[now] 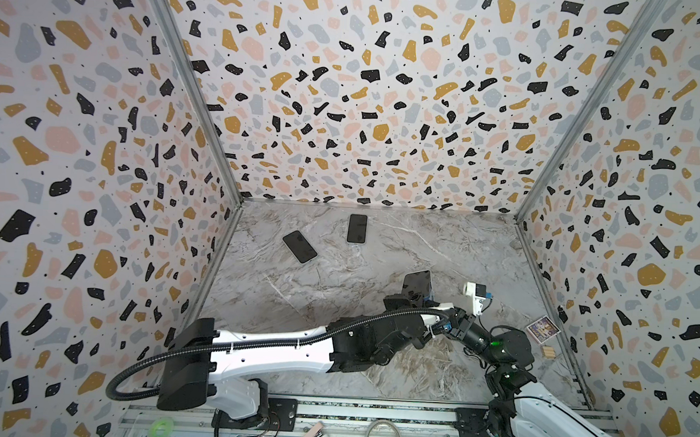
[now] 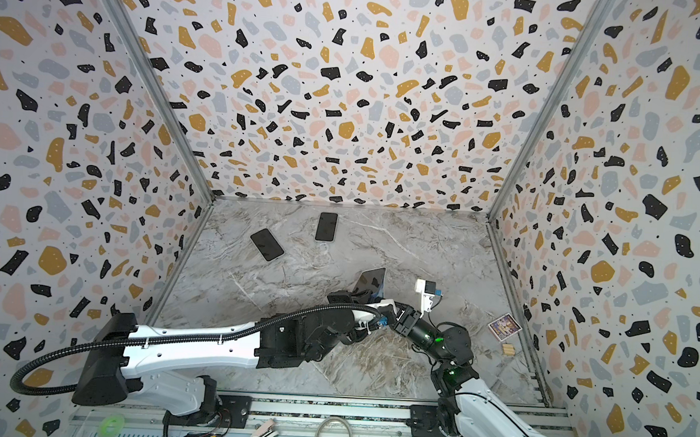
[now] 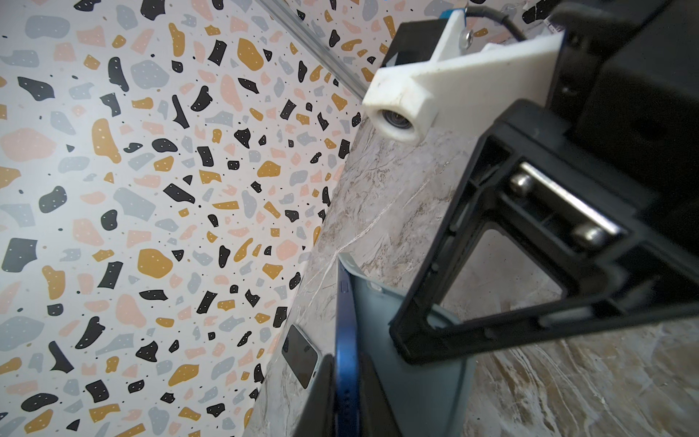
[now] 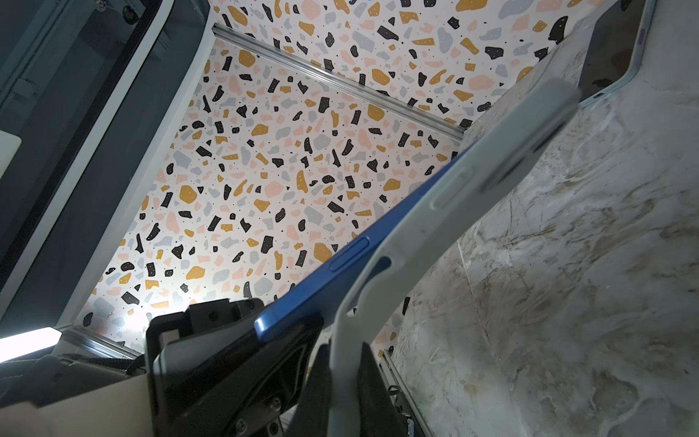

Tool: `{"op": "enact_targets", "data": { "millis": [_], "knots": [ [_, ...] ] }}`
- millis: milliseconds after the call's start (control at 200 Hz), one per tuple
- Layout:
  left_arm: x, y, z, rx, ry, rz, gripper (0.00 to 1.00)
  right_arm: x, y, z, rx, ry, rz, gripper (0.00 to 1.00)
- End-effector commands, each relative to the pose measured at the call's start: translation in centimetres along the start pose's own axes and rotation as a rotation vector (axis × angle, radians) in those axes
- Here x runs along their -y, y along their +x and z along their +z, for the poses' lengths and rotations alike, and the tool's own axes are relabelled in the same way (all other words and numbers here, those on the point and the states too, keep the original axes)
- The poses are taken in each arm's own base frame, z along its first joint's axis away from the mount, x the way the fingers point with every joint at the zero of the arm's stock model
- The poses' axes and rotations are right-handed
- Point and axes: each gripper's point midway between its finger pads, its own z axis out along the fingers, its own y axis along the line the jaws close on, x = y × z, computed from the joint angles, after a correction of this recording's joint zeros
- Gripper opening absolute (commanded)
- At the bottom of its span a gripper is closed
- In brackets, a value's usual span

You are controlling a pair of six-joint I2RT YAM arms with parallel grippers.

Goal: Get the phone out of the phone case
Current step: 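Pull the blue phone out with the left gripper while the right holds the case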

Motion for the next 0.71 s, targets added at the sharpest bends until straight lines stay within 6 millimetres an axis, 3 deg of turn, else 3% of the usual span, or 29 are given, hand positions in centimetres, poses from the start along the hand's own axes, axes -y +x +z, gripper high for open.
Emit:
{"op": "enact_targets", "data": {
  "millis": [0, 400, 701],
  "knots": [
    [-1.9, -1.1, -0.7, 0.055, -0.045, -0.07, 0.11, -2.8, 0.0, 0.1, -0.017, -0.087, -0.07, 0.0],
    [-1.6, -0.9, -0.6, 0.057, -0.038, -0.076, 0.04, -3.1, 0.0, 0.1, -0.017, -0.092, -0.08, 0.0],
    [-3.3, -0.5, -2.2, 0.092, -0.087, -0.119, 0.0, -2.3, -0.3, -0.2, 0.012, -0.048, -0.068, 0.0]
  ]
}}
